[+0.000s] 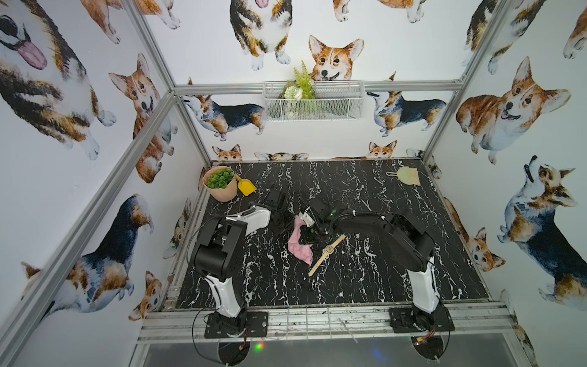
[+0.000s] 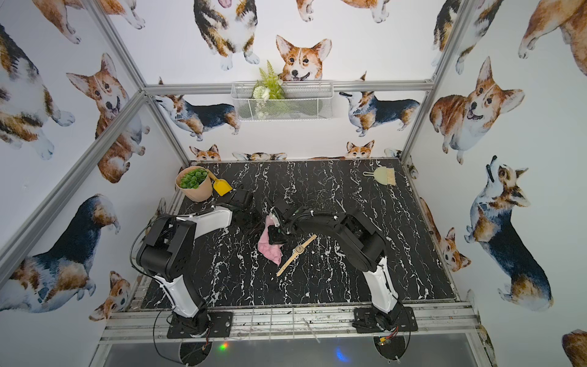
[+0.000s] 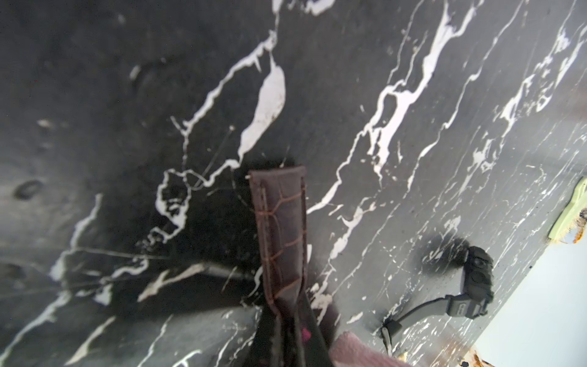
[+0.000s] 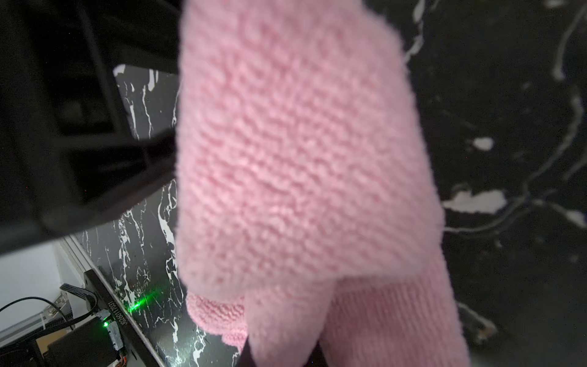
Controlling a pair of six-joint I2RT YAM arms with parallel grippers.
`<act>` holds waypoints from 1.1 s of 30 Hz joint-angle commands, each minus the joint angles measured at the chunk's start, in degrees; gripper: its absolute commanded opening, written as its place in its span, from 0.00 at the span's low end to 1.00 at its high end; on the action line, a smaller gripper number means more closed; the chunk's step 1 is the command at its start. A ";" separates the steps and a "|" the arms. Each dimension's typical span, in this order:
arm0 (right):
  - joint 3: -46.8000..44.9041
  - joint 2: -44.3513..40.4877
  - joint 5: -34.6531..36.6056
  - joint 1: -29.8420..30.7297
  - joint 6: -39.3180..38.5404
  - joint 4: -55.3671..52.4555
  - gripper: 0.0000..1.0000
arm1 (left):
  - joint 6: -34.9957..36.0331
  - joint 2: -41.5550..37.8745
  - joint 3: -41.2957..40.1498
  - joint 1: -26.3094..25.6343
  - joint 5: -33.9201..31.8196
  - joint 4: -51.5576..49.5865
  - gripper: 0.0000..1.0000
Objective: Wipe the watch dial
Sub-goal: Wipe the dirt from the watch dial.
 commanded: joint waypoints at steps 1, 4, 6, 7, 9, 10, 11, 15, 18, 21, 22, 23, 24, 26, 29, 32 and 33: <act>-2.64 -1.02 2.94 -0.72 0.11 -6.66 0.00 | -0.29 1.54 -0.87 -0.16 -3.28 -10.85 0.00; -4.35 -2.37 3.22 -1.42 0.22 -6.18 0.01 | -0.33 1.70 -0.87 -0.16 -3.47 -10.91 0.00; -4.69 -2.96 3.55 -1.86 0.09 -6.33 0.00 | -0.33 1.81 -0.87 -0.15 -3.56 -10.84 0.00; -4.70 -3.29 3.66 -2.04 -0.03 -6.48 0.00 | -0.33 1.83 -0.87 -0.14 -3.61 -10.76 0.00; -4.60 -3.97 3.97 -2.05 -0.46 -6.75 0.00 | -0.33 1.86 -0.96 -0.19 -3.65 -10.82 0.00; -4.18 -4.34 4.02 -2.05 -0.63 -6.79 0.00 | -0.33 1.87 -1.03 -0.15 -3.53 -10.70 0.00; -3.58 -4.68 4.10 -2.01 -0.70 -6.94 0.00 | -0.33 1.90 -1.04 -0.16 -3.51 -10.59 0.00; 1.29 -5.70 4.34 -0.95 -1.51 -7.77 0.00 | -0.42 1.76 -1.13 -0.27 -3.56 -10.50 0.00; 5.22 -4.74 4.29 0.32 -1.63 -8.20 0.01 | -0.64 1.75 -1.15 -0.25 -3.34 -10.37 0.00; 7.69 -2.26 3.52 1.28 -1.28 -8.06 0.01 | -0.73 1.77 -1.13 -0.22 -3.23 -10.33 0.00; 8.20 -0.99 3.17 1.54 -1.21 -8.19 0.01 | -0.77 1.73 -1.05 -0.23 -3.19 -10.40 0.00; 8.43 -0.17 2.93 1.72 -1.18 -8.33 0.01 | -0.77 1.72 -1.00 -0.25 -3.13 -10.54 0.00; 8.38 0.62 2.78 1.82 -0.97 -8.22 0.01 | -0.72 1.74 -0.89 -0.27 -3.13 -10.62 0.00; 7.37 1.50 2.27 1.82 0.03 -7.32 0.01 | -0.52 1.66 -0.63 -0.22 -3.11 -10.91 0.00; 5.49 1.77 2.17 1.82 0.79 -6.18 0.01 | -0.09 1.54 -0.35 -0.26 -3.12 -11.39 0.00; 4.18 2.12 2.25 1.73 1.10 -6.39 0.01 | 0.13 1.54 -0.34 -0.27 -3.06 -11.63 0.00; 3.70 2.06 2.34 1.73 1.19 -6.56 0.01 | 0.24 1.61 -0.26 -0.24 -3.02 -11.72 0.00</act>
